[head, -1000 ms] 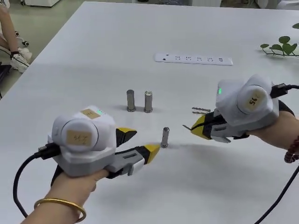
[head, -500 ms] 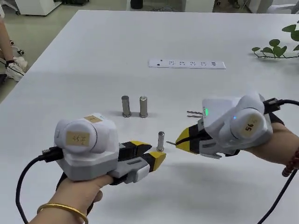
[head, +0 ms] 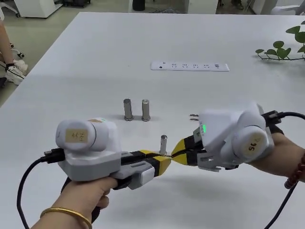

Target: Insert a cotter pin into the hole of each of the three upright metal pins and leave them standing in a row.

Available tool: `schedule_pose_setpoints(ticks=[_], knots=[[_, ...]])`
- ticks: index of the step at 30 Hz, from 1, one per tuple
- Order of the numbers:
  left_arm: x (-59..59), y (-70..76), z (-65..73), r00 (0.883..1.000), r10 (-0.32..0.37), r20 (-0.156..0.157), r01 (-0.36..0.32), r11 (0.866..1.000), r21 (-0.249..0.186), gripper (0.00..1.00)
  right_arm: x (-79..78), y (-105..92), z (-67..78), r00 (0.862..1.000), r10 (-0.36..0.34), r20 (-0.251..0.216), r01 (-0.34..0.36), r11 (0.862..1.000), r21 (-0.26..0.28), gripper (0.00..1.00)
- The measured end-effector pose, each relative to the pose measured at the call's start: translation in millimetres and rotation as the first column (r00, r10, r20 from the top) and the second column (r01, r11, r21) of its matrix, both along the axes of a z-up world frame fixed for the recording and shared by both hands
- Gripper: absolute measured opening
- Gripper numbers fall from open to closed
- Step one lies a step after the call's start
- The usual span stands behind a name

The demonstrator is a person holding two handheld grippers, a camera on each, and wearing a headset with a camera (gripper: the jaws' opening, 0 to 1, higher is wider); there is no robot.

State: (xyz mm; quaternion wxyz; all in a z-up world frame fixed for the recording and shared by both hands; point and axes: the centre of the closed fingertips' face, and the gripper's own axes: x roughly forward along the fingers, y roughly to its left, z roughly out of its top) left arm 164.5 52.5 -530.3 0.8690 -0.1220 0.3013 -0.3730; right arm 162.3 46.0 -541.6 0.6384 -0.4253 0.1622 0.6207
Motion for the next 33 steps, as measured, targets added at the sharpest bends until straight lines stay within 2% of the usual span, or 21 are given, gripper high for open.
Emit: schedule_pose_setpoints(ticks=[9,17,21,22,26,29,31,33], knots=[[-3.6,-2.2,-3.0,1.000,0.001,-0.025,-0.002,1.000,-0.015,0.04,-7.2,1.1,-1.9,1.000,0.030,0.007,-0.030,1.000,-0.006,0.00],[-5.0,-3.0,-5.5,1.000,-0.002,-0.030,0.002,1.000,-0.007,0.00,-9.9,3.2,-2.0,0.999,0.040,0.005,-0.040,0.999,-0.004,0.00],[-5.4,-3.2,-5.8,1.000,-0.007,-0.020,0.007,1.000,-0.001,0.00,-10.1,3.4,-2.2,0.999,0.049,0.015,-0.049,0.999,-0.011,0.00],[-4.9,-3.0,-5.1,1.000,-0.009,-0.007,0.009,1.000,0.001,0.00,-10.0,3.5,-2.0,0.999,0.048,0.014,-0.048,0.999,-0.010,0.00],[-4.5,-3.0,-2.9,1.000,-0.017,0.019,0.017,1.000,0.001,0.00,-8.9,3.8,0.4,1.000,0.020,-0.011,-0.020,1.000,0.004,0.00],[-5.1,-3.8,-2.4,1.000,-0.019,0.012,0.019,1.000,-0.012,0.00,-9.8,3.1,0.5,1.000,0.023,-0.013,-0.023,1.000,0.000,0.00],[-6.4,-5.0,-2.5,0.999,-0.032,0.026,0.032,0.999,0.000,0.00,-10.7,2.7,-0.1,1.000,0.020,-0.019,-0.020,1.000,-0.004,0.00],[-7.0,-5.4,-2.7,0.999,-0.034,0.024,0.034,0.999,0.003,0.00,-11.9,2.6,-1.1,0.999,0.009,-0.037,-0.009,1.000,-0.001,0.00]])
